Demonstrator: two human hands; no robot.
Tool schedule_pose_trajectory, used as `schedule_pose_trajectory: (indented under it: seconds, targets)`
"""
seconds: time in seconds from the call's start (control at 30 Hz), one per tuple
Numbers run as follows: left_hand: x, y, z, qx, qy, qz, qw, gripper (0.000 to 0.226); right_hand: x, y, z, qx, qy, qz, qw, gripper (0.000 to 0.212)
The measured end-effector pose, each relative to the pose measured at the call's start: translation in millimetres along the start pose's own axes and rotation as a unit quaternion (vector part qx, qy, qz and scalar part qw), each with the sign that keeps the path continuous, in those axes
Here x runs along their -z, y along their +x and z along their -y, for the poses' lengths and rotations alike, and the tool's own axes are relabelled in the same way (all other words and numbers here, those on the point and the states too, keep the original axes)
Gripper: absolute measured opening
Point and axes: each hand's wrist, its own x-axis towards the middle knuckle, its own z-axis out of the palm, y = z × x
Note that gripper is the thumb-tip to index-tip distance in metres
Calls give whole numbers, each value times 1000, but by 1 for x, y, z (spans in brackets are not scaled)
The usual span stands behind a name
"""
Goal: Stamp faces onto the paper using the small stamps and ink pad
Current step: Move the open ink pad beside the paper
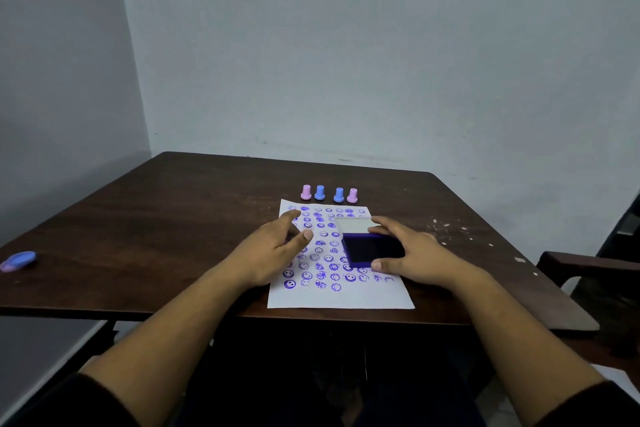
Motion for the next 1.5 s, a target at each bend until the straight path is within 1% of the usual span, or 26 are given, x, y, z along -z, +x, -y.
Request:
schedule_pose_trajectory:
  seconds: [0.17, 0.4, 0.6, 0.83, 0.9, 0.97, 1.0, 1.13, 1.2, 1.3, 1.4, 1.5]
  targets:
    - [1, 1, 0, 1, 1, 3, 1000, 72, 21, -2, -26, -32, -10, 11, 999, 87]
    - [1, 1, 0, 3, 4, 0, 1000, 72, 34, 0, -58, -72, 30, 36, 996, 87]
    - [2, 0, -1, 4, 1, 1, 1000, 71, 35, 0, -61, -86, 56, 42, 994, 87]
    - [3, -1, -2, 3, 2, 3, 1000, 71, 35, 4, -58, -81, 66, 42, 994, 87]
    - [3, -1, -2, 0, 4, 2, 1000, 71, 36, 5, -57, -82, 92, 51, 991, 86]
    - [4, -2, -3, -5, 4, -2, 1000, 71, 37, 7, -54, -83, 124, 39, 988, 82]
    - [4, -2, -4, -8, 5, -3, 1000, 71, 37, 9, -51, -81, 122, 21, 989, 78]
    - [5, -1, -4, -11, 7, -3, 1000, 70, 40, 23, -28, -74, 23, -60, 995, 57]
    - [4, 0, -3, -13, 8, -5, 1000, 70, 39, 32, -16, -74, -19, -81, 994, 47]
    - [3, 2, 0, -8, 15, -5, 1000, 70, 38, 50, -1, -63, -40, -101, 992, 37]
    - [2, 4, 4, -17, 62, -11, 998, 60, 36, 73, 11, -55, -36, -112, 992, 30]
    - [1, 4, 5, -42, 103, -12, 994, 47, 31, 95, 16, -45, -33, -125, 991, 18]
